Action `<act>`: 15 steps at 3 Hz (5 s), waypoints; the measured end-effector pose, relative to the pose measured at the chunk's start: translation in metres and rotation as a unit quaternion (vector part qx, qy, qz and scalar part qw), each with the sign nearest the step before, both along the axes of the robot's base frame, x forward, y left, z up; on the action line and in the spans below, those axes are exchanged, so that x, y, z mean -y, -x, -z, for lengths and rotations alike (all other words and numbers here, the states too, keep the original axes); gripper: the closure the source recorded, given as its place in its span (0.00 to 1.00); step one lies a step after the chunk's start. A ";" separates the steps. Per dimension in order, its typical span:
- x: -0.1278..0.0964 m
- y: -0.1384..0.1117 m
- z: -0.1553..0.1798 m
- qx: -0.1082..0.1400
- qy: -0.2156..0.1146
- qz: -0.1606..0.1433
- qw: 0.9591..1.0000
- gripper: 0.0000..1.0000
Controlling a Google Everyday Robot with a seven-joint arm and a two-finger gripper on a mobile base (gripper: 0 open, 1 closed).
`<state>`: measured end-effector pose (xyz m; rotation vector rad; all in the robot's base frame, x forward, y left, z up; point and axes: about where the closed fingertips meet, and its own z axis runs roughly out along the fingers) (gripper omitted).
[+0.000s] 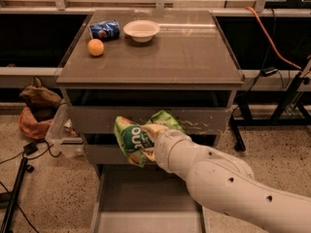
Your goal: Pick green rice chip bag from bottom drawer and place on counter
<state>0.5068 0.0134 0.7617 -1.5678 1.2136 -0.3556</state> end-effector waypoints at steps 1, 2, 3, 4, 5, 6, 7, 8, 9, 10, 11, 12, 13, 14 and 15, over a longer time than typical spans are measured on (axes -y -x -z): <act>0.000 0.000 0.000 0.000 0.000 0.000 1.000 1.00; 0.000 -0.007 -0.022 0.019 0.024 -0.007 1.000 1.00; -0.004 -0.035 -0.071 0.058 0.068 -0.034 0.995 1.00; -0.004 -0.084 -0.122 0.077 0.093 -0.051 0.991 1.00; 0.004 -0.148 -0.156 0.083 0.100 -0.041 0.991 1.00; 0.033 -0.205 -0.164 0.068 0.098 0.000 0.993 1.00; 0.058 -0.243 -0.149 0.027 0.062 0.043 0.997 1.00; 0.068 -0.266 -0.126 -0.029 0.018 0.066 0.997 1.00; 0.067 -0.272 -0.120 -0.046 0.004 0.068 0.997 0.86; 0.067 -0.272 -0.120 -0.046 0.004 0.068 0.997 0.62; 0.067 -0.272 -0.120 -0.046 0.004 0.068 0.997 0.39; 0.067 -0.272 -0.120 -0.046 0.004 0.068 0.997 0.16; 0.067 -0.272 -0.120 -0.046 0.004 0.068 0.997 0.00; 0.067 -0.272 -0.120 -0.046 0.004 0.068 0.997 0.00; 0.079 -0.256 -0.154 -0.023 0.025 0.091 0.995 0.00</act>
Offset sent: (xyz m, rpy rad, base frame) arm 0.0230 0.0000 0.0508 -0.1131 -0.0829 0.0273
